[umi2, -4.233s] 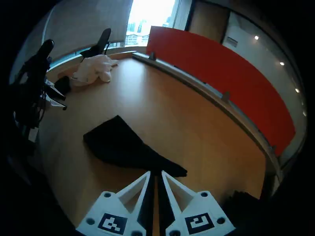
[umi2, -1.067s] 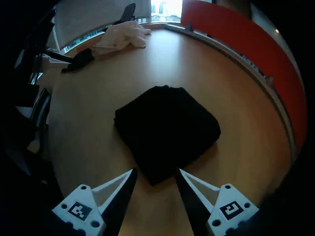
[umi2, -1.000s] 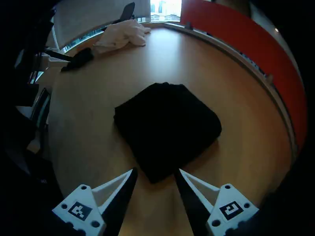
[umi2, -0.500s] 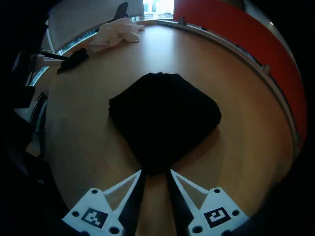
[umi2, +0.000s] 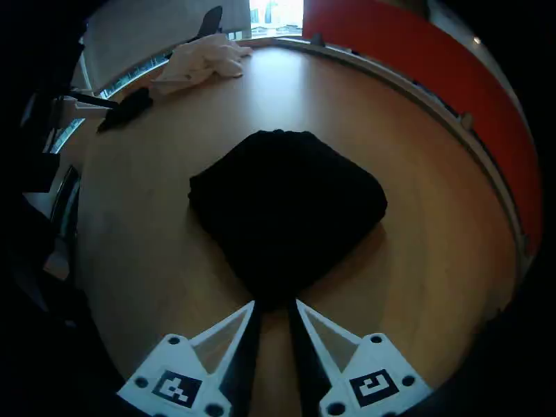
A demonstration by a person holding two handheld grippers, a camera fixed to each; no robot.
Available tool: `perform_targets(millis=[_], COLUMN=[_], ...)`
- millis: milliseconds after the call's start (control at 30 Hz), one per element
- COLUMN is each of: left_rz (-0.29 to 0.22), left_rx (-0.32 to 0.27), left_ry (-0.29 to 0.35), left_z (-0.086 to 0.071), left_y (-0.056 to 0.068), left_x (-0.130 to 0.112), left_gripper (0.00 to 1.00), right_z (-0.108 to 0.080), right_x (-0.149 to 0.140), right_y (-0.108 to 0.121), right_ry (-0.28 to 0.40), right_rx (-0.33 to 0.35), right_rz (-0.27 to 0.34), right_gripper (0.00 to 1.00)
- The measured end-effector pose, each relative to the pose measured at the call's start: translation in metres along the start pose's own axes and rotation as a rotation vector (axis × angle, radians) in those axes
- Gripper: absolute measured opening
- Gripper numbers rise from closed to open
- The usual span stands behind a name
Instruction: Fold towel
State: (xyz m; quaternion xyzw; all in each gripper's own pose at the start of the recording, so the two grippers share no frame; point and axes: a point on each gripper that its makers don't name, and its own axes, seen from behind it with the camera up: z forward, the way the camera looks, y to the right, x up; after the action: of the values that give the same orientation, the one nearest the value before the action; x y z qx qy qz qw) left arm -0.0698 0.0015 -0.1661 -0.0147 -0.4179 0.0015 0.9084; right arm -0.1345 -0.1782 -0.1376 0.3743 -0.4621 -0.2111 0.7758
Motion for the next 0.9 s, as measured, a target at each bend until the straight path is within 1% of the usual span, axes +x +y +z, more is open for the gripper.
perform_targets(millis=[133, 200, 333, 500, 700, 900], left_rz=[0.002, 0.002, 0.006, 0.008, -0.014, -0.022], left_rx=[-0.001, -0.001, 0.002, 0.009, 0.011, 0.007], left_ry=[0.003, 0.004, 0.003, 0.009, 0.019, 0.027], left_z=[-0.001, -0.001, 0.0, -0.001, -0.002, -0.002], left_y=[0.0, 0.0, -0.002, -0.004, -0.006, -0.005], left_x=[0.001, 0.002, 0.002, 0.003, 0.003, 0.003], left_gripper=[0.78, 0.78, 0.78, 0.78, 0.78, 0.78], right_z=[0.0, 0.0, -0.001, -0.006, -0.02, -0.037], right_x=[0.0, 0.0, 0.003, 0.01, 0.028, 0.054], right_y=[-0.002, -0.002, -0.003, -0.002, 0.005, 0.013], right_ry=[0.005, 0.009, 0.019, 0.035, 0.068, 0.115], right_rx=[0.001, -0.001, -0.007, -0.011, -0.03, -0.054], right_rz=[0.0, 0.002, 0.003, 0.003, -0.002, -0.018], right_gripper=[0.1, 0.07, 0.06, 0.06, 0.06, 0.06])
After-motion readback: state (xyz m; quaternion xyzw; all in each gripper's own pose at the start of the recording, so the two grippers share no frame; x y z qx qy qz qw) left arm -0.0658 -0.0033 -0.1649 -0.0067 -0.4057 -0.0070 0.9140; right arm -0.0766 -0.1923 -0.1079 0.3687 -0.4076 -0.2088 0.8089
